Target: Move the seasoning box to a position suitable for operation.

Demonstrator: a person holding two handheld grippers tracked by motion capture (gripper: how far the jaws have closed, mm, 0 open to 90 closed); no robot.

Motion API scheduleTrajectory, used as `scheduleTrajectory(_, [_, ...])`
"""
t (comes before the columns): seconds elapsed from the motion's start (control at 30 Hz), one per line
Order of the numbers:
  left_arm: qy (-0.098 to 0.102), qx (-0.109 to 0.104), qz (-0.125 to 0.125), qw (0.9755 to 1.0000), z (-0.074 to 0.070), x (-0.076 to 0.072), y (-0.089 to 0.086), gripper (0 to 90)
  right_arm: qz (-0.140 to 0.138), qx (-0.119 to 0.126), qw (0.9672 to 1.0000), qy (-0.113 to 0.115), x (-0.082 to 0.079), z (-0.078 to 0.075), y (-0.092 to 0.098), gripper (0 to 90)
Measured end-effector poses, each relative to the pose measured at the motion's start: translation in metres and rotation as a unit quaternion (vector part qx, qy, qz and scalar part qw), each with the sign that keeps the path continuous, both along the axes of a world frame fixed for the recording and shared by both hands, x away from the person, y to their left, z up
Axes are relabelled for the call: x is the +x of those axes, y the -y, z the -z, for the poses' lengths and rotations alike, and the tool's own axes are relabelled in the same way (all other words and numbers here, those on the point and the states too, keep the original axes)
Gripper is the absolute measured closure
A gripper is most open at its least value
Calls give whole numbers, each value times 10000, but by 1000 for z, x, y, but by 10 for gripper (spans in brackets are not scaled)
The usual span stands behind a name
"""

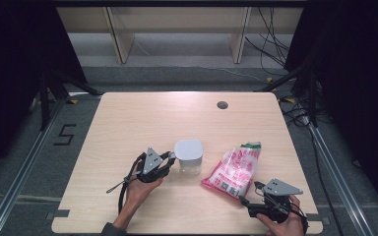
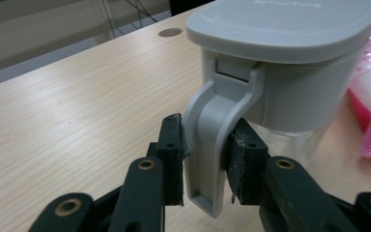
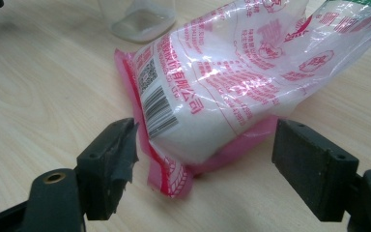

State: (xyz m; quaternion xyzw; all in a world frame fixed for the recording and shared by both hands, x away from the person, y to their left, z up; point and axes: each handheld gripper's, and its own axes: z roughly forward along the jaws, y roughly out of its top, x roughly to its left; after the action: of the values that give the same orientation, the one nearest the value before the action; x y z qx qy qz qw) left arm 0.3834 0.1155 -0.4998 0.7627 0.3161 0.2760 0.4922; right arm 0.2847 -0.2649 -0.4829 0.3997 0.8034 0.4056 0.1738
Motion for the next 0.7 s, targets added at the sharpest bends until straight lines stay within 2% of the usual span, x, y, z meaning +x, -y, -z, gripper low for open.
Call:
scheduleTrajectory(0.1, [-30, -84, -90, 9999, 2, 4, -1, 714, -6, -1, 10000, 5, 0, 0, 0, 248])
scheduleTrajectory(0.13, [-1, -16, -87, 10000, 2, 5, -2, 718, -22, 33, 10000, 21, 0, 1, 0, 248])
scheduleTrajectory(0.2, [-9, -30, -110, 9999, 2, 4, -1, 720, -37, 38, 10000, 18, 1, 1, 0, 248])
scheduleTrajectory(0.27, [-59, -155, -59, 9998, 3, 4, -1, 721, 29, 3, 10000, 77, 0, 1, 0, 248])
scheduleTrajectory(0.33, [-59, -193, 6, 9998, 3, 3, 0, 721, 42, 3, 10000, 19, 0, 1, 1, 248])
scheduleTrajectory(0.43, [-47, -103, 85, 9999, 2, 1, 2, 721, 45, 13, 10000, 14, 0, 0, 1, 248])
scheduleTrajectory(0.5, [-80, -148, 100, 9998, 3, 0, 3, 721, -94, 16, 10000, -26, 1, 0, 2, 248])
scheduleTrajectory(0.63, [-146, -197, 85, 9997, 2, 1, 3, 711, -10, 58, 10000, 23, 1, 1, 1, 248])
scheduleTrajectory(0.7, [-228, -165, 117, 9995, 1, 0, 1, 672, -7, 75, 10000, 17, 1, 1, 1, 248])
